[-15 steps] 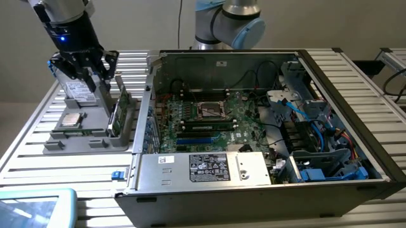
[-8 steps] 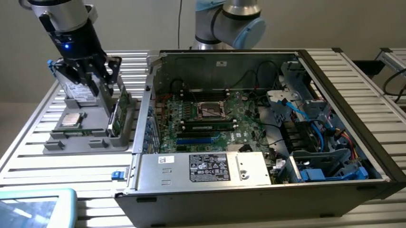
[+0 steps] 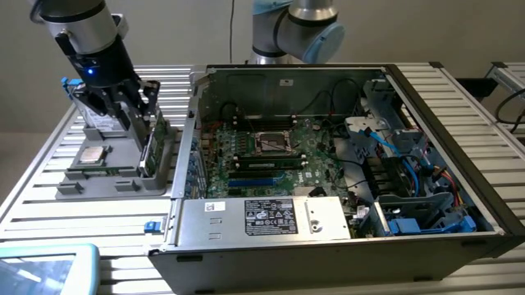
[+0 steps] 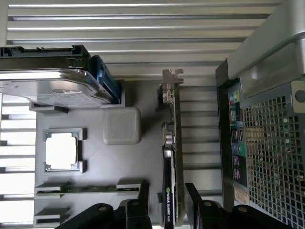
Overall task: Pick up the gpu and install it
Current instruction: 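Pick up the gpu and move the gpu toward the slot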
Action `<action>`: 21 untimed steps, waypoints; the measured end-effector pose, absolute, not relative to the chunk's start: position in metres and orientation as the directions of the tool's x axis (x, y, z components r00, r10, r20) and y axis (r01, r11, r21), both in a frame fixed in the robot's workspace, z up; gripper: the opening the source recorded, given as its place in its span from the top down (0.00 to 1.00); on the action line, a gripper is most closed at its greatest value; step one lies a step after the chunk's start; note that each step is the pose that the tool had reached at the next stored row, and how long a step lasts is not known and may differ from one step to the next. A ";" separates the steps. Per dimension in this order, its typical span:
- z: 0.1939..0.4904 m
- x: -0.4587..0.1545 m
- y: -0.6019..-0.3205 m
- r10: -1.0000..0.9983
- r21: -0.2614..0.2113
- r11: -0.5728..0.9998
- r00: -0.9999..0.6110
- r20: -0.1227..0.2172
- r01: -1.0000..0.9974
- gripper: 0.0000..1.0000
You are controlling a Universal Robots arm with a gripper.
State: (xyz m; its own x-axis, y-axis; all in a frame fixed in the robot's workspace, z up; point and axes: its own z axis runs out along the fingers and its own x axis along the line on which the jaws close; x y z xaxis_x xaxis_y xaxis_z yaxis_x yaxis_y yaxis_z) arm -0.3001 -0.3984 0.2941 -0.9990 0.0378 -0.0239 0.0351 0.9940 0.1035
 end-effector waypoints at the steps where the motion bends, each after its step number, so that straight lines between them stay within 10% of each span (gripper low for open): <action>1: 0.292 -0.300 -0.399 0.038 0.104 0.994 -0.999 -0.024 0.035 0.56; 21: 0.256 -0.296 -0.400 0.046 0.106 0.993 -0.999 -0.024 0.043 0.49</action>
